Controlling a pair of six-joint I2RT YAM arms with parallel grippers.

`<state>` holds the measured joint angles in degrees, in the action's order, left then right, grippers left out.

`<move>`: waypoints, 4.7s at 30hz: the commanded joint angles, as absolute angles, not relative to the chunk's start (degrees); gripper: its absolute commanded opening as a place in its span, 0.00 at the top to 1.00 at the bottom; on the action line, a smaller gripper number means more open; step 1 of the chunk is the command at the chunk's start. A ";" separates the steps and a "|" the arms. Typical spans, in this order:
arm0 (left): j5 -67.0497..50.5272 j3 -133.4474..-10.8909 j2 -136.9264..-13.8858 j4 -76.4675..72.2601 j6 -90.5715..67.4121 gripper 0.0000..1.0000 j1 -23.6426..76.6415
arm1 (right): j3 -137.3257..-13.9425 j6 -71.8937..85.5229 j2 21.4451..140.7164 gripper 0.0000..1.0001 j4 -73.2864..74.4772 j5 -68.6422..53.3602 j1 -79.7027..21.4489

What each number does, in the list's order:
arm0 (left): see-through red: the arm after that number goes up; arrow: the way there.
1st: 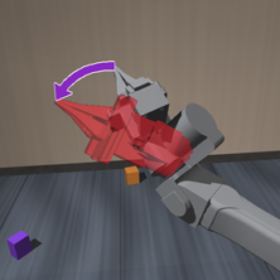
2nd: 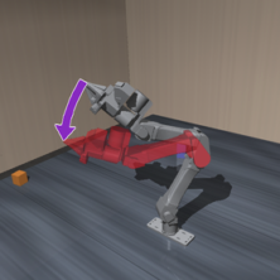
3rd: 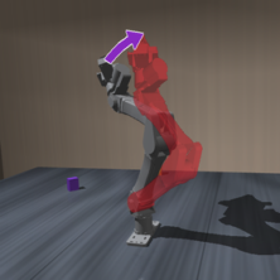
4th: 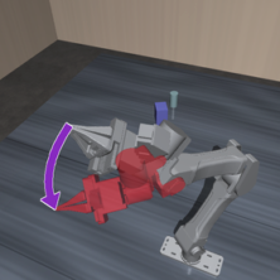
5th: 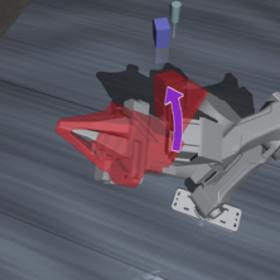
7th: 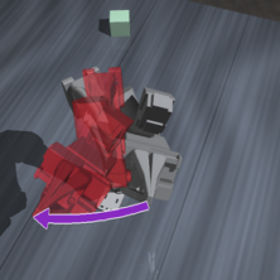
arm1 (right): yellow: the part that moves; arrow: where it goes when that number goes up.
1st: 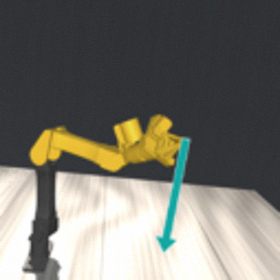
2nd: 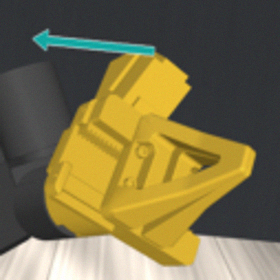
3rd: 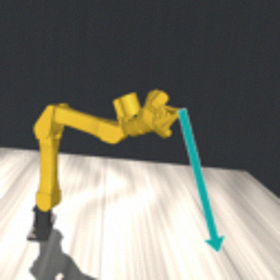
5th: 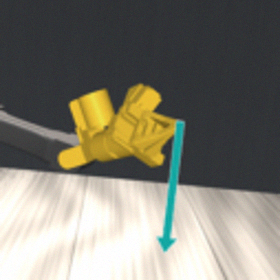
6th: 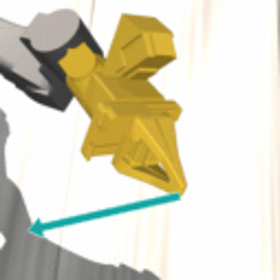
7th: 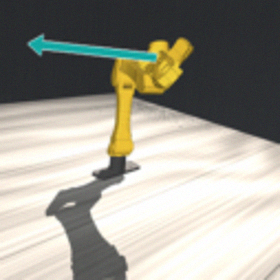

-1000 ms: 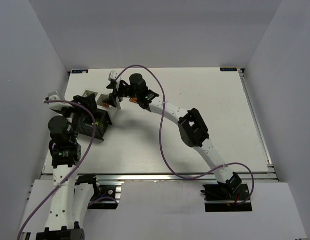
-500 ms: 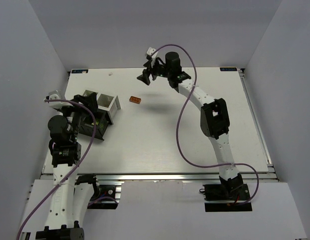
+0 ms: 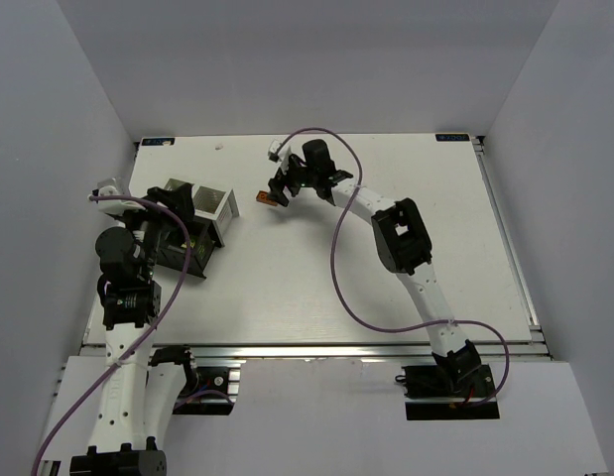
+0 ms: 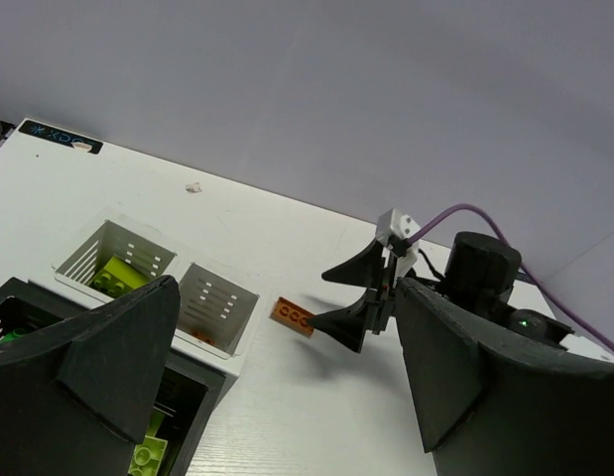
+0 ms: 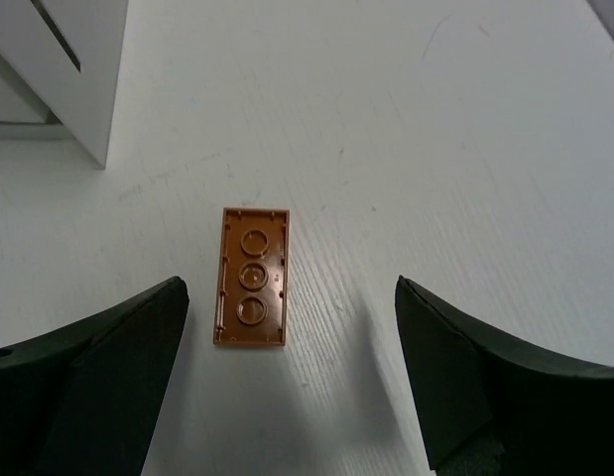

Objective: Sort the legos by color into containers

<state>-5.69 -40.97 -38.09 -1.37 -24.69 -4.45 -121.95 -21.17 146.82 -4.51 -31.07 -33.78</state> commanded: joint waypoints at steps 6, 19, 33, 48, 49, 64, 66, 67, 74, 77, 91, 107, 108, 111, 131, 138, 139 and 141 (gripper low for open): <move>-6.94 -41.04 -38.32 -1.93 -24.96 0.02 -4.92 | -125.24 -22.85 149.24 0.11 -3.25 -29.09 -34.28; -7.47 -40.96 -38.14 -2.20 -25.14 0.02 -4.92 | -130.07 -24.69 151.08 0.19 4.74 -29.88 -34.72; -7.82 -40.87 -37.79 -2.29 -25.40 0.02 -5.01 | -132.45 -31.20 151.87 0.22 13.01 -27.95 -36.47; -7.56 -40.87 -37.88 -2.29 -25.31 0.02 -5.01 | -135.09 -31.81 153.28 0.45 15.56 -28.21 -36.74; -7.56 -40.87 -37.88 -2.29 -25.31 0.02 -4.92 | -134.83 -31.99 153.11 0.47 15.64 -28.47 -36.65; -7.21 -40.87 -37.88 -2.20 -24.96 0.02 -5.10 | -122.27 -29.46 144.68 1.00 10.31 -33.39 -36.30; -7.21 -40.87 -37.97 -2.11 -24.96 0.02 -4.92 | -118.93 -27.08 141.86 1.00 7.57 -33.66 -36.12; -7.12 -40.87 -37.88 -2.11 -24.96 0.02 -4.92 | -118.22 -26.29 140.90 1.00 5.64 -33.92 -35.86; -7.03 -40.87 -37.71 -2.02 -24.87 0.02 -4.92 | -115.31 -19.08 135.27 1.00 -0.08 -33.40 -35.86; -6.94 -40.87 -37.79 -2.11 -24.87 0.02 -4.92 | -115.49 -17.23 134.48 1.00 -2.10 -32.79 -35.95; -6.77 -40.87 -37.71 -2.02 -24.70 0.02 -4.92 | -123.57 -13.45 135.00 1.00 -3.17 -33.22 -40.34; -6.59 -40.87 -37.53 -1.93 -24.61 0.02 -5.10 | -127.62 -13.27 139.66 1.00 -6.05 -30.50 -47.90; -6.50 -40.87 -37.53 -1.93 -24.61 0.02 -5.01 | -128.31 -13.27 140.44 1.00 -6.50 -29.89 -47.99; -6.68 -40.87 -37.62 -1.93 -24.61 0.02 -5.10 | -129.37 -13.18 141.68 1.00 -8.69 -28.66 -48.34; -6.59 -40.87 -37.62 -1.93 -24.52 0.02 -5.10 | -130.17 -11.42 145.63 0.65 -14.50 -26.98 -49.66; -6.68 -40.87 -37.53 -2.02 -24.52 0.02 -5.10 | -130.25 -11.60 144.49 0.33 -13.98 -28.12 -49.75; -6.68 -40.87 -37.53 -2.02 -24.52 0.02 -5.10 | -130.34 -11.51 144.32 0.32 -13.89 -28.21 -49.75; -6.68 -40.96 -37.53 -1.93 -24.52 0.02 -5.10 | -130.17 -11.34 143.70 0.32 -13.45 -28.56 -49.75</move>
<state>-6.87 -40.97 -38.13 -1.72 -24.91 -4.78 -128.14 -11.94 145.38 -11.29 -27.46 -49.58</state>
